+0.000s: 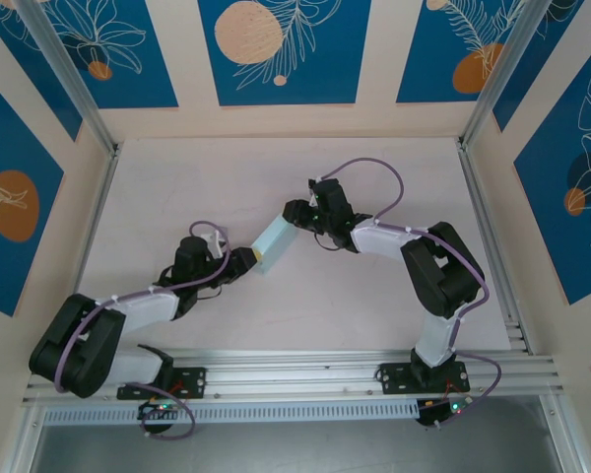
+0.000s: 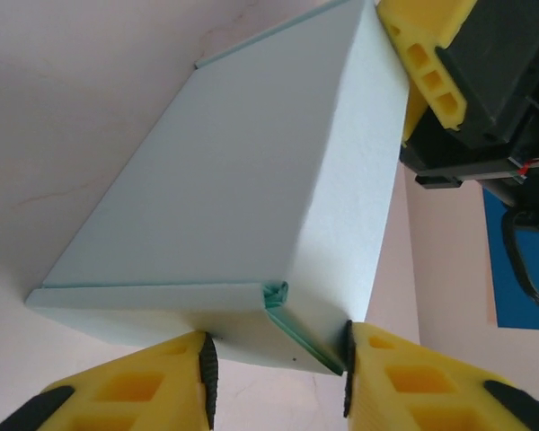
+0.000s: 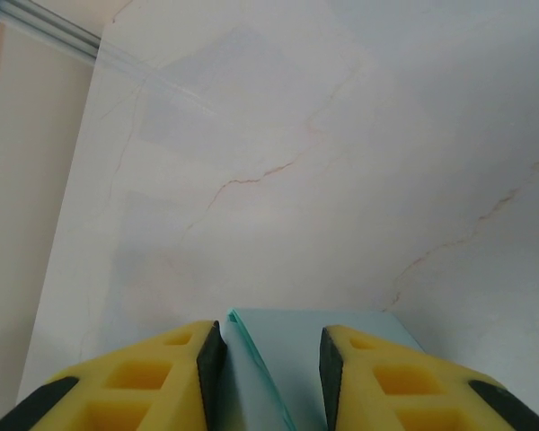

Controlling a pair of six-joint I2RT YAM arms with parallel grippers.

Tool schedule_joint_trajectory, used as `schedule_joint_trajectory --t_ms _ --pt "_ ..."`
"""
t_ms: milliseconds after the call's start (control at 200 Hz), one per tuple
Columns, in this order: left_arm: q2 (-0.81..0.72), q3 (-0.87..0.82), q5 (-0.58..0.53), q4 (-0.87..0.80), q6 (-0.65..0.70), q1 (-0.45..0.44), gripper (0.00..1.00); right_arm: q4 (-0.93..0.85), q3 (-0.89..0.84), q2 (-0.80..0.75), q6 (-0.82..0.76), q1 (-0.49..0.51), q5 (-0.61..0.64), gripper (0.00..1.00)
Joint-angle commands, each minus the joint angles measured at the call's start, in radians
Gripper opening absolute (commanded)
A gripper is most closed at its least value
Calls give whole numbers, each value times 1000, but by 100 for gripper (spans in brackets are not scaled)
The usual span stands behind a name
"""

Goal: Fold the paper box

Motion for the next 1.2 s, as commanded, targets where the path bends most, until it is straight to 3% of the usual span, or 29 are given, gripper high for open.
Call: schedule_joint_trajectory --t_ms 0,250,480,755,1090,1190 --pt "84 -55 -95 -195 23 8 35 -339 -38 58 -58 18 -18 40" --pt "38 -21 -135 -283 51 8 36 -524 124 13 -144 -21 -44 60" --pt "10 -4 -164 -309 52 8 37 -570 199 10 -137 -62 -191 61" --pt "20 4 -174 -307 56 8 37 -410 81 -36 -74 -117 -388 60" --pt "55 21 -170 -294 60 7 36 -292 -23 -82 -39 -172 -452 63" --pt "56 26 -170 -300 64 6 36 -243 -60 -96 -26 -188 -486 70"
